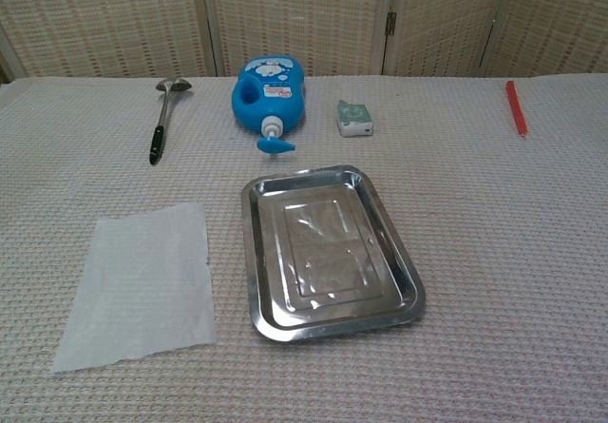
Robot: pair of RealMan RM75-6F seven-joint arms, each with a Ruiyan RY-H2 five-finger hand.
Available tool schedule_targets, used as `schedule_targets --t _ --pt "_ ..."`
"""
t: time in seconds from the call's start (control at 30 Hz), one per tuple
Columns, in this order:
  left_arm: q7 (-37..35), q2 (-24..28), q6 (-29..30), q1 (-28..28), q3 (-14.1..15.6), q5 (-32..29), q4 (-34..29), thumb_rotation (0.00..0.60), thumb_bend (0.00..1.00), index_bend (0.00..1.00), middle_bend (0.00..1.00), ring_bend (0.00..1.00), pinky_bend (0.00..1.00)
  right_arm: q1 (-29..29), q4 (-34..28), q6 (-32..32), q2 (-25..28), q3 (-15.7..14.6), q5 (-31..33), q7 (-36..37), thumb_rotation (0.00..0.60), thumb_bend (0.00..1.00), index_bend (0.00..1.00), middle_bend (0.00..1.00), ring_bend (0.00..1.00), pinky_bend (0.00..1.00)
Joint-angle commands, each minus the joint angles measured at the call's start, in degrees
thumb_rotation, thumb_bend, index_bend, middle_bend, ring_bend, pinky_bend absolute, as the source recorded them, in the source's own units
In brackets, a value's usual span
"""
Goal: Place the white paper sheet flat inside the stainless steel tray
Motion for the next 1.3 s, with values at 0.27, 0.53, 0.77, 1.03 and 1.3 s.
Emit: schedule_targets --t 0.27,0.53,0.77,1.03,1.3 --pt "-0.4 -1.0 -1.0 -0.9 0.4 1.1 1.3 0.600 0.19 0.13 0.12 0.07 0.11 -0.1 -0.7 0.6 1.2 -0.4 -1.4 2.4 0.600 0.32 0.00 0.00 0.00 0.00" --pt "-8.0 -4.0 -1.6 -4.0 2.2 8.8 10.6 0.600 0.16 0.17 0.37 0.30 0.45 -0.7 0.4 3.5 1.1 -0.7 -4.3 4.6 0.600 0.32 0.00 0.00 0.00 0.00" --pt "-26.1 -11.4 7.3 -8.2 4.1 20.8 33.3 0.600 0.16 0.45 0.97 0.77 0.98 0.1 2.1 1.5 -0.1 -0.3 -2.9 4.8 0.600 0.32 0.00 0.00 0.00 0.00" --pt "-38.6 -22.8 12.3 -10.5 5.5 22.5 56.1 0.600 0.16 0.52 1.00 0.98 1.00 1.2 3.1 -0.3 -1.0 0.8 -0.9 4.2 0.600 0.32 0.00 0.00 0.00 0.00" --pt "-44.4 -29.2 10.7 -11.5 8.3 22.1 68.3 0.600 0.17 0.51 1.00 1.00 1.00 1.8 4.4 -1.0 -1.8 1.1 -0.2 4.1 0.600 0.32 0.00 0.00 0.00 0.00"
